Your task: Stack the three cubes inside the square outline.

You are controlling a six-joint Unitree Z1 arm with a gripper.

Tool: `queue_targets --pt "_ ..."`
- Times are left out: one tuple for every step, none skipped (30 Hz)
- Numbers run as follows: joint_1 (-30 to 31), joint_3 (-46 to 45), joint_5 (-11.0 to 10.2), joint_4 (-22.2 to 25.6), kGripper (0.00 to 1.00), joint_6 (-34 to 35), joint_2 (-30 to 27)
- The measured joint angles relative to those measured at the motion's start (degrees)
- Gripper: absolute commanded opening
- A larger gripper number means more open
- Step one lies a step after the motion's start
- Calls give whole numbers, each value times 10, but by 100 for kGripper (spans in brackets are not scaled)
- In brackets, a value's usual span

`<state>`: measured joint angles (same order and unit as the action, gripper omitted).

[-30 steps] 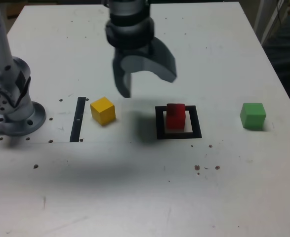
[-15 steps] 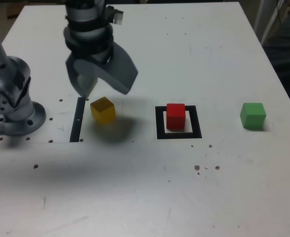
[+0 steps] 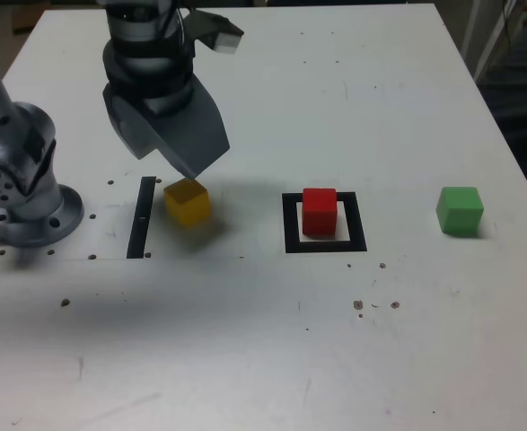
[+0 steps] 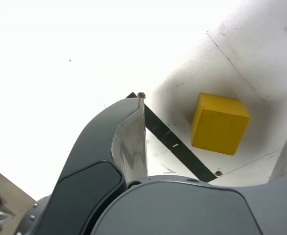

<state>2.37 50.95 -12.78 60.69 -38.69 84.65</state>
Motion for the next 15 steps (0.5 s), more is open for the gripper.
queue_targets --pt "0 -2 -1 -1 99 -3 -1" --pt "0 -3 -1 -2 99 -5 -1" --pt "0 -6 -1 -4 99 -6 -1" --pt "0 -9 -2 -7 99 -7 -1" --pt "0 -14 -2 -13 99 -8 -1" --pt "0 -20 -2 -19 99 -9 -1" --pt "0 -25 -2 -26 99 -10 -1" --pt "0 -29 -2 -33 99 -10 1" --pt "0 -34 -2 -42 99 -10 5" --pt "0 -39 -1 -52 98 -10 12" --pt "0 -43 0 -59 98 -10 20" --pt "0 -47 0 -66 98 -10 27" --pt "0 -50 1 -73 97 -10 33" --pt "0 -52 1 -82 97 -10 40" --pt "0 -53 2 -90 96 -10 46"
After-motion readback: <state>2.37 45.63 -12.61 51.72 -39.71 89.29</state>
